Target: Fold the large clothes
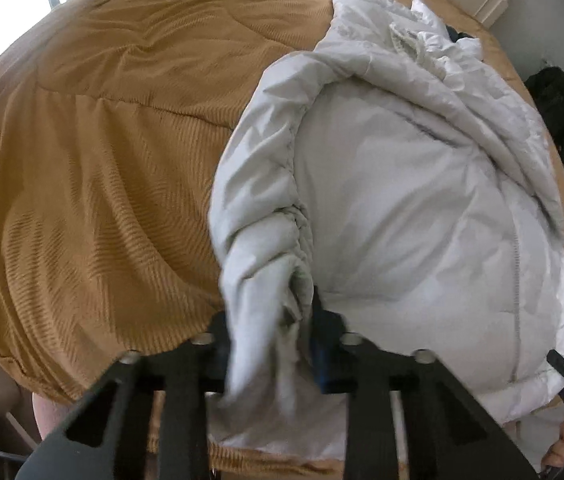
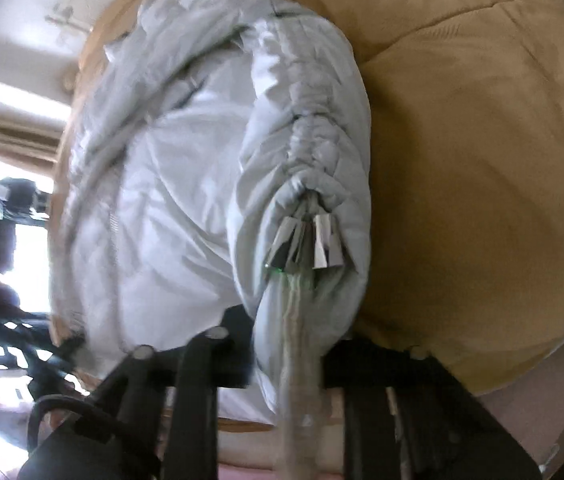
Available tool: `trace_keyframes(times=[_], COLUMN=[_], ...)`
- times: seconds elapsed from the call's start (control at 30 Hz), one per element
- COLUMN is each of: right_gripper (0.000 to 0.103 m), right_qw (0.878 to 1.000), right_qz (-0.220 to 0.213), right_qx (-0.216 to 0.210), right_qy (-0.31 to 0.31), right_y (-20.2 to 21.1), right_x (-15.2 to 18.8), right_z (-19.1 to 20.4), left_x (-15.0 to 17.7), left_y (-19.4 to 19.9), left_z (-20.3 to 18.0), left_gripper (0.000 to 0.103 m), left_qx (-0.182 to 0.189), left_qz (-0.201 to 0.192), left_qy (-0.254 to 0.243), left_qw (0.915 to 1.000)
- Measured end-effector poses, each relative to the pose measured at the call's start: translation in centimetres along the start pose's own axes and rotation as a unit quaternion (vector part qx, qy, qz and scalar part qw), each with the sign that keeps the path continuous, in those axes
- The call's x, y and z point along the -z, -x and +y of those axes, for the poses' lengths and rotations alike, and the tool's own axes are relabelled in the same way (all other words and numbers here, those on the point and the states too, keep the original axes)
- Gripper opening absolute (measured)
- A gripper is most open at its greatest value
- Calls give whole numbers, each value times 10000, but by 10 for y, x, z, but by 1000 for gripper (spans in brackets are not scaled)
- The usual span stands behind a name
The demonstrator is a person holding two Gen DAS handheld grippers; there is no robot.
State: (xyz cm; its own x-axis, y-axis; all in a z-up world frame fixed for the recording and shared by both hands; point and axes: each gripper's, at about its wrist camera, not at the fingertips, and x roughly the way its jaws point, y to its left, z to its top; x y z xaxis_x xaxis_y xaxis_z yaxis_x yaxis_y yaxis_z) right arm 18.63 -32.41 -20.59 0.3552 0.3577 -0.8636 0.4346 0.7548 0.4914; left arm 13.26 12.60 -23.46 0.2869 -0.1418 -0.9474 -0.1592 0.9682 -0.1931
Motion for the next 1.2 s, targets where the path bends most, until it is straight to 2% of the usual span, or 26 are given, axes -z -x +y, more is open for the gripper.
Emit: trace_keyframes(times=[0.07, 0.2, 0.33, 0.47, 0.53, 0.6, 0.67, 0.7, 0.77, 0.8, 0.87, 0.9, 1.03, 1.07, 1.13, 1.2], right_gripper=[11, 10, 8, 8, 8, 8, 8, 8, 8, 8, 7, 7, 7, 7, 7, 7], right_qw=[9999, 9992, 9988, 9988, 9986, 9975, 9955, 9939, 9910, 9895, 9870, 9863, 9883, 9890, 9908, 9922], right_qz=[-86, -162, -112, 21, 1, -126, -302, -434, -685, -793, -949, -1015, -1106, -1092, -1093, -1056], right_qx=[-103, -338, -429, -337, -414, -598, -798, -876, -858, -824, -711, -677, -618, -565, -322, -114], right_qy=[89, 151, 211, 353, 343, 347, 411, 515, 770, 886, 1086, 1113, 849, 823, 736, 650], right_y=[14, 43, 74, 105, 117, 132, 141, 144, 144, 142, 136, 131, 93, 80, 48, 23], right_x=[2, 9, 25, 44, 43, 28, 2, -17, -59, -76, -116, -139, -224, -246, -288, -314], right_z=[4, 8, 9, 12, 17, 26, 39, 49, 77, 89, 111, 118, 142, 147, 155, 155], left_x=[-1, 0, 4, 3, -18, -45, -73, -98, -135, -165, -207, -239, -324, -332, -367, -386], left_y=[11, 34, 51, 81, 90, 97, 103, 106, 107, 103, 88, 75, 21, 12, -30, -69], left_z=[4, 16, 24, 27, 26, 16, 1, -12, -31, -43, -56, -67, -99, -102, -115, -118], left_gripper=[14, 13, 13, 13, 13, 13, 13, 13, 13, 13, 13, 13, 13, 13, 14, 14], left_qx=[183, 525, 616, 664, 755, 841, 842, 801, 793, 765, 810, 775, 616, 615, 473, 453], left_qz=[28, 117, 215, 105, 41, -44, -223, -350, -501, -540, -480, -441, -216, -186, 54, 295], left_qy=[49, 309, 444, 493, 570, 515, 325, 197, 36, 10, 63, 106, 24, 67, 97, 210], left_qw=[9998, 9981, 9969, 9965, 9955, 9951, 9957, 9960, 9956, 9956, 9955, 9960, 9979, 9979, 9988, 9983])
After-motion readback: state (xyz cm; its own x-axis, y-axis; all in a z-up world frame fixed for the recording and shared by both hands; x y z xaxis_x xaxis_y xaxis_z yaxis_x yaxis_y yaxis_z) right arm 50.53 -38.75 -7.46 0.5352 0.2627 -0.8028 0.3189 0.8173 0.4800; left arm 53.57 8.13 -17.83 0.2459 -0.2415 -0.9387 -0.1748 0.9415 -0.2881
